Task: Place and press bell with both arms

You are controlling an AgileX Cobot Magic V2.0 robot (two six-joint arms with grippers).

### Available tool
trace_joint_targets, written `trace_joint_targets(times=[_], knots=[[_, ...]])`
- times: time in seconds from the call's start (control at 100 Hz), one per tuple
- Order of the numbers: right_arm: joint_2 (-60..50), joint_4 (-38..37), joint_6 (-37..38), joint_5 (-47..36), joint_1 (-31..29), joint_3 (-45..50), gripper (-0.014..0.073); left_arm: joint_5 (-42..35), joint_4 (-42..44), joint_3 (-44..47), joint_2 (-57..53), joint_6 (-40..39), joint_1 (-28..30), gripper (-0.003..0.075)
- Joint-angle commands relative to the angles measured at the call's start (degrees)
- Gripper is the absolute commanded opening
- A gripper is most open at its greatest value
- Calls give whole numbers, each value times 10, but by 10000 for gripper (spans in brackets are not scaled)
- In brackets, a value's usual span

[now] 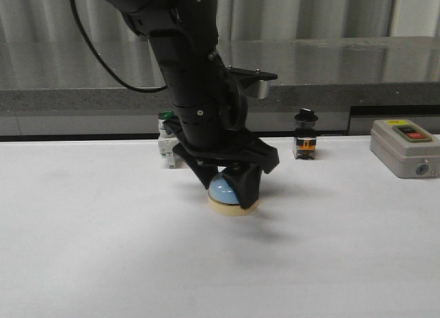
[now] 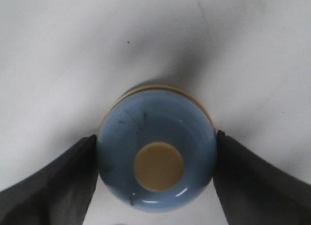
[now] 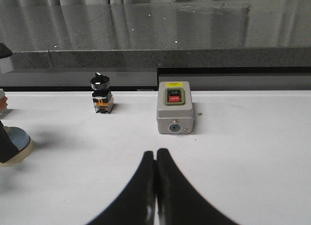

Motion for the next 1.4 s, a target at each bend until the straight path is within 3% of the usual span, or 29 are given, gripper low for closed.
trace_joint_targets(times=[0.0, 0.12, 0.34, 0.7, 1.0, 1.39], knots=[[-11, 0, -1, -50, -4, -8, -60, -3, -6, -17, -32, 1, -4, 571], [-11, 0, -1, -50, -4, -8, -60, -3, -6, -17, -32, 1, -4, 639], [-11, 0, -1, -50, -4, -8, -60, 15, -19, -39, -44, -3, -4, 640], [-11, 0, -1, -50, -4, -8, -60, 10, -26, -38, -157, -11, 21, 639], [-11, 0, -1, -50, -4, -8, -60, -22, -26, 27, -272, -14, 116, 639], [-11, 0, -1, -50, -4, -8, -60, -130, -31, 249, -468, -19, 297, 639]])
